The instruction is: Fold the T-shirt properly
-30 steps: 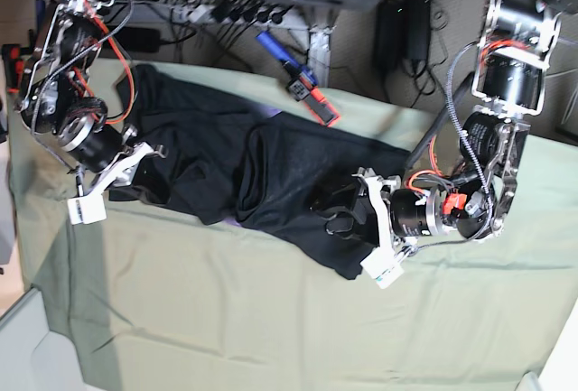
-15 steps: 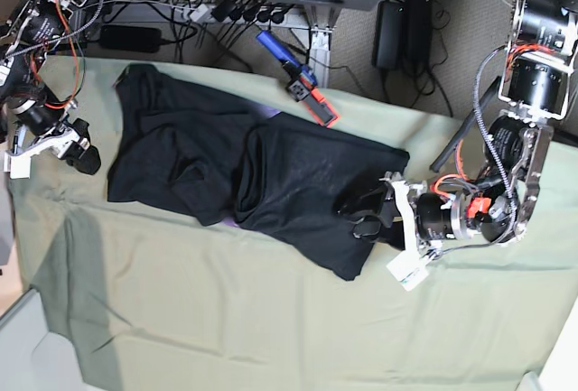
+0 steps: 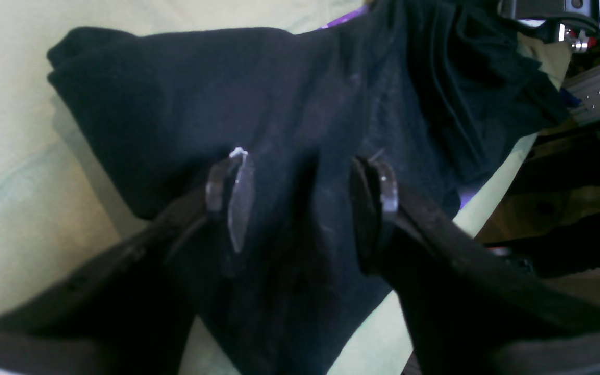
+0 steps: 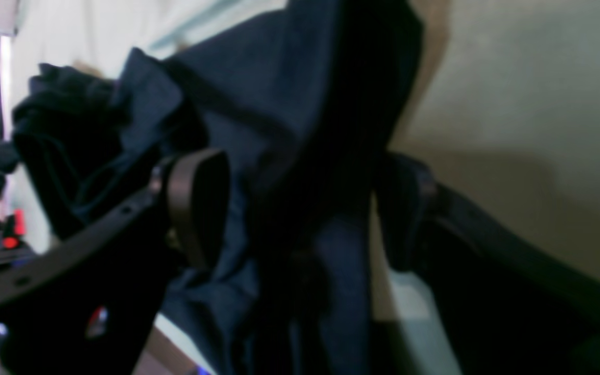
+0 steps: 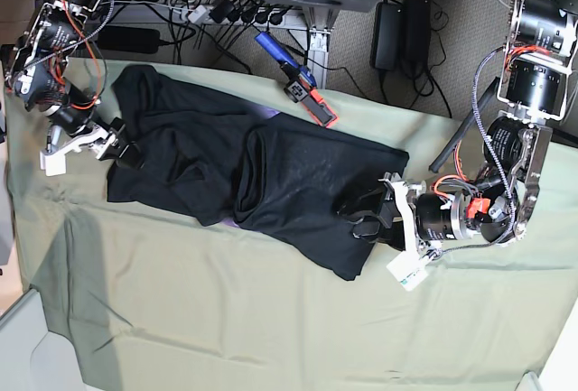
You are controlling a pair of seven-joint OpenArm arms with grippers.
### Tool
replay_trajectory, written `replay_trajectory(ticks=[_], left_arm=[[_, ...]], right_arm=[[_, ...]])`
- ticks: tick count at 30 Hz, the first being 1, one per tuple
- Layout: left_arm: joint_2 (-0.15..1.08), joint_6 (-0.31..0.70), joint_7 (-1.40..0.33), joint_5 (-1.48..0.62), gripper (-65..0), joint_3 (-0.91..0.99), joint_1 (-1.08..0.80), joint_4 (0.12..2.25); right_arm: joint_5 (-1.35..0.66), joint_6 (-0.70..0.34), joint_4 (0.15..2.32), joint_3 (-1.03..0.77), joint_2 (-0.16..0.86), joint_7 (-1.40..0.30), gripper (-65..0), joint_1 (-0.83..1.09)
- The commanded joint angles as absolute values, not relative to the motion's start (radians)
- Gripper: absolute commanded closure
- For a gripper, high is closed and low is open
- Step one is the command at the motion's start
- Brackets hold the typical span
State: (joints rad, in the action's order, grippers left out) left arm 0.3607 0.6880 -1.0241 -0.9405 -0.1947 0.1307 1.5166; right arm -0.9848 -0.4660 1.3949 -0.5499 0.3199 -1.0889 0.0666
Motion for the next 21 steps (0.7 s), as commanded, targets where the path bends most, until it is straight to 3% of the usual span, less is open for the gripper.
replay_trajectory(ticks=[1, 12, 14, 17, 18, 21], left_arm=[[0.369, 0.698, -1.006, -0.962, -33.1, -0.188, 0.152, 1.534], [0.369, 0.698, -1.006, -0.961, -33.1, -0.188, 0.152, 1.534], [0.369, 0.698, -1.006, -0.961, -33.1, -0.188, 0.152, 1.534], [0.369, 0.698, -1.006, -0.961, -33.1, -0.175, 0.152, 1.534], [0.369, 0.698, -1.006, -0.961, -33.1, -0.165, 0.152, 1.534], [0.369, 0.698, -1.006, -0.962, -33.1, -0.12, 0.152, 1.534]], right_arm=[[-0.995, -0.558, 1.401, -0.548, 0.324, -1.114, -44.3, 0.062], [-1.022, -0.558, 1.401, -0.547, 0.297, -1.145, -42.4, 0.061], [-1.022, -0.558, 1.402, -0.548, 0.297, -1.145, -31.8, 0.061], [-1.021, -0.558, 1.402, -0.548, 0.297, -1.144, -4.9, 0.061], [-1.021, -0.558, 1.402, -0.548, 0.297, -1.144, 0.0, 0.061], [-0.984, -0.558, 1.402, -0.548, 0.303, -1.113, 0.0, 0.061]])
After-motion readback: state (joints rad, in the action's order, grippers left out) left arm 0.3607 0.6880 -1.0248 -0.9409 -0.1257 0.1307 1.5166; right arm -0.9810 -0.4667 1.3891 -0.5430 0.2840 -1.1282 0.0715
